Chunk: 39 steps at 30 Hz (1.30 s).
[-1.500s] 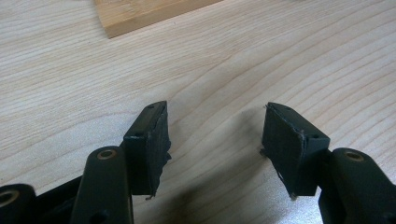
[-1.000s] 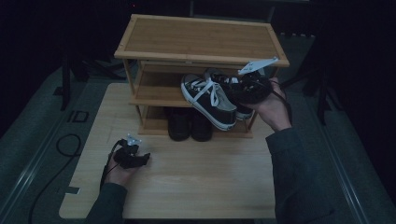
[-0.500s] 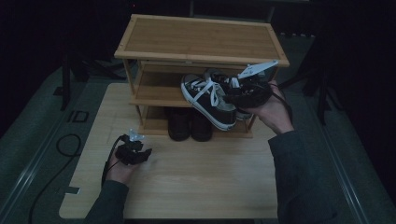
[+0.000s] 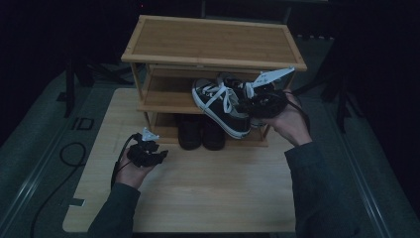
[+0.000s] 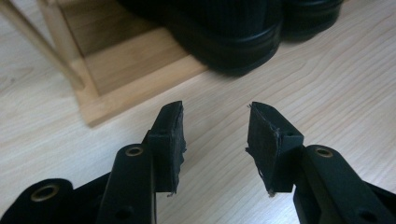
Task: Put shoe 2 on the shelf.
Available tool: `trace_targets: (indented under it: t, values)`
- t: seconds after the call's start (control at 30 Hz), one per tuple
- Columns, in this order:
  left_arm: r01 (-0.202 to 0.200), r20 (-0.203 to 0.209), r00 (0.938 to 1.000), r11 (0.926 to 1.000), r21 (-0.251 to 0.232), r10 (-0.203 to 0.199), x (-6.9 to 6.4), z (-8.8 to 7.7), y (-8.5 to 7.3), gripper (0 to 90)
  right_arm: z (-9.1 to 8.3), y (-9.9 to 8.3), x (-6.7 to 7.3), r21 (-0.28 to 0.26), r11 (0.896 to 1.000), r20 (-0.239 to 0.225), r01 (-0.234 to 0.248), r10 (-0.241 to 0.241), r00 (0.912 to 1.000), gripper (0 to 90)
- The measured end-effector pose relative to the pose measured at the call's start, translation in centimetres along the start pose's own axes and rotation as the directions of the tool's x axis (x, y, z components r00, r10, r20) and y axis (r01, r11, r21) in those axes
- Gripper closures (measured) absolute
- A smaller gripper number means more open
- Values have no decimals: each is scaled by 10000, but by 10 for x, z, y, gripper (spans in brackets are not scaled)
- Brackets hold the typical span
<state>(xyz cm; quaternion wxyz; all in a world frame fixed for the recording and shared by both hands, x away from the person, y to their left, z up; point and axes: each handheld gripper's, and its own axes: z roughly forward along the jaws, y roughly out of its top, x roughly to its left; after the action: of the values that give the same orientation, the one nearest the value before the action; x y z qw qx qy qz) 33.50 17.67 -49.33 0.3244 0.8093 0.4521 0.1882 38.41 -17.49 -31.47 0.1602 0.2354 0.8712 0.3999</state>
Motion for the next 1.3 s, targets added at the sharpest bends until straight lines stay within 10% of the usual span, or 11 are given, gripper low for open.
trace_targets:
  t: [0.7,1.3]
  values:
    - [-280,529,9981,9981,-541,308,-6,-14,44,664,0,-2,27,-429,9945,-936,959,-996,9906,898]
    - [-1509,453,9869,9852,-813,1549,-30,-16,93,900,9,-32,50,-367,9913,-1788,1266,-1311,9751,894]
